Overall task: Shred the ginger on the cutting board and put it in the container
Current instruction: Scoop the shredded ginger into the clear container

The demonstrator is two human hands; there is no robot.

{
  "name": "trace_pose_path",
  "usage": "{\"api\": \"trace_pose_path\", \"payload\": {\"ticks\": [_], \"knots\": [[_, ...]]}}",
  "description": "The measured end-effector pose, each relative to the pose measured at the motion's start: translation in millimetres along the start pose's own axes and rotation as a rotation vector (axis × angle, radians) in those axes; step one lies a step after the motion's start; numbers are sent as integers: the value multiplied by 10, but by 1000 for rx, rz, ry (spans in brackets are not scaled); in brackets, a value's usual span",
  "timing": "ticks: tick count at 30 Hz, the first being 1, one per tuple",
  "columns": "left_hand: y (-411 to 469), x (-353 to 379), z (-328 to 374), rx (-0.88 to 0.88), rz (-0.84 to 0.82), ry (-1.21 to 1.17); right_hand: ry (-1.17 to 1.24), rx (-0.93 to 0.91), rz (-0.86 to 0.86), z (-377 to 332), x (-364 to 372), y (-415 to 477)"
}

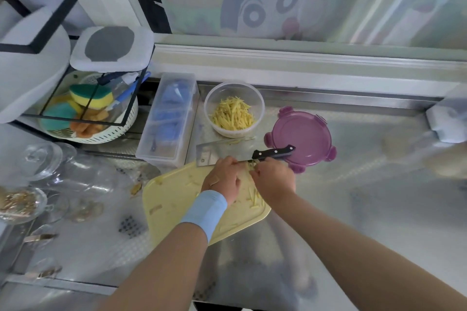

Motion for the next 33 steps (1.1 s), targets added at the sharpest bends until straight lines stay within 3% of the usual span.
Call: {"api": "trace_pose_path", "payload": {"ticks": [6,9,16,25,28,33], "knots": [[-24,49,-117,-65,-13,-92,103,276,6,-19,65,-43],[-19,48,-127,-67,-9,-121,98,316,-7,-38,32,-15],[-79,29,-151,-94,-26,-182,-89,289,-91,-185,-72,75],[-157,-165,-332,-252,173,-252,301,63,-341,-75,-151,81],[-130,-95,-181,-110,134,-170,225,93,-204,136,-349,153],[-121,90,180,167,40,-62,11,10,-333,203,-194,56]]}}
Point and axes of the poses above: each hand's wrist, its own y-axis towards the middle knuckle, its own x-axis out of the palm, z = x × y, the point moved 6 cm from there along y, towards the middle knuckle, and after that the axes turned 9 degrees about y, right-handed, at the moved point
